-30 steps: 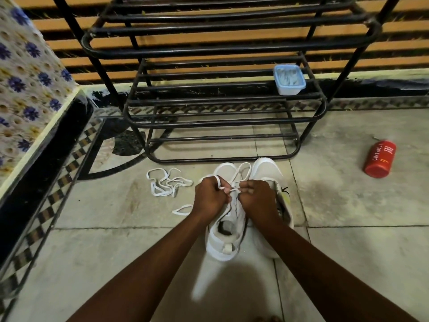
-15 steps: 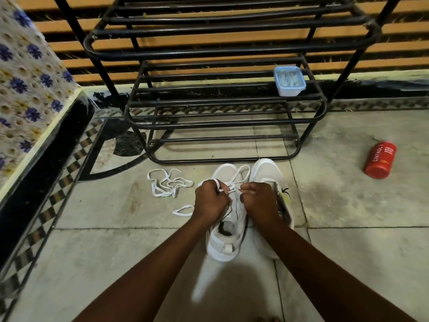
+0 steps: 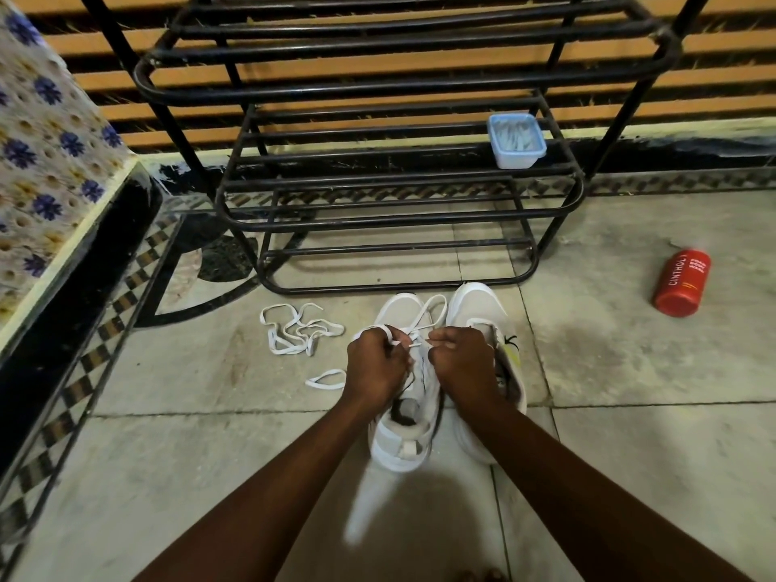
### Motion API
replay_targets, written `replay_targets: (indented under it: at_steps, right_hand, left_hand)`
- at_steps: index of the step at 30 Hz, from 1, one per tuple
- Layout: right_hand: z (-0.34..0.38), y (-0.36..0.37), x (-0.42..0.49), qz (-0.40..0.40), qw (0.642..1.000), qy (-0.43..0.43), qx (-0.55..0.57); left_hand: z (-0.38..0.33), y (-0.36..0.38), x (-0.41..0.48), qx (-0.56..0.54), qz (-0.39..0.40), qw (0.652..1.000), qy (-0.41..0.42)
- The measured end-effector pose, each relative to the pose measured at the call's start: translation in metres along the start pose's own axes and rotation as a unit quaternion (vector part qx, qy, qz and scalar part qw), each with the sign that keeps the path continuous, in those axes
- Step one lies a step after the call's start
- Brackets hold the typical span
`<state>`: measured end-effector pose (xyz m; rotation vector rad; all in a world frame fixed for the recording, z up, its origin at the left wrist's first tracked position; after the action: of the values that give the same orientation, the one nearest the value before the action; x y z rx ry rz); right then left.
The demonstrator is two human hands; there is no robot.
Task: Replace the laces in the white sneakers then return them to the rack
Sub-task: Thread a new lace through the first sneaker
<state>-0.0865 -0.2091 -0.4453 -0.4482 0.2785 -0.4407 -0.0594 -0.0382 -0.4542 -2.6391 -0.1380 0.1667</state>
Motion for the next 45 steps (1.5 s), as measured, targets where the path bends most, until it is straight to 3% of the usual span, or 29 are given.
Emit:
replay_targets:
  at_steps: [9, 23, 31, 45]
  right_hand:
    - [0.002, 0.003, 0.000, 0.010, 1.000, -0.005, -0.008]
    - [0.011, 0.006, 0.002, 0.045, 0.997, -0.040, -0.051]
    - [0.019, 0.002, -0.003, 0.037, 0.996, -0.064, -0.044]
    - [0.006, 0.003, 0.002, 0.055, 0.998, 0.003, 0.011]
  left_hand:
    - [0.002, 0.004, 0.000, -0.020, 0.013, 0.999, -0.032]
    - [-0.023, 0.010, 0.000, 0.115, 0.008, 0.992, 0.053]
    - [-0.022, -0.002, 0.000, 0.050, -0.026, 0.997, 0.061]
    - [-0.014, 0.008, 0.008, 0.063, 0.013, 0.995, 0.075]
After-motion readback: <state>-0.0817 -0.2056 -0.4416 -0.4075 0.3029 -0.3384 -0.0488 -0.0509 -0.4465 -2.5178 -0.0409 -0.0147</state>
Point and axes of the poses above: each hand's wrist, its own x-axis towards the middle knuckle, its own y-axis out of the palm, z = x × y, the point moved 10 cm from there along x, towards the middle knuckle, and after that the axes turned 6 degrees about -z, right-handed, at the moved point
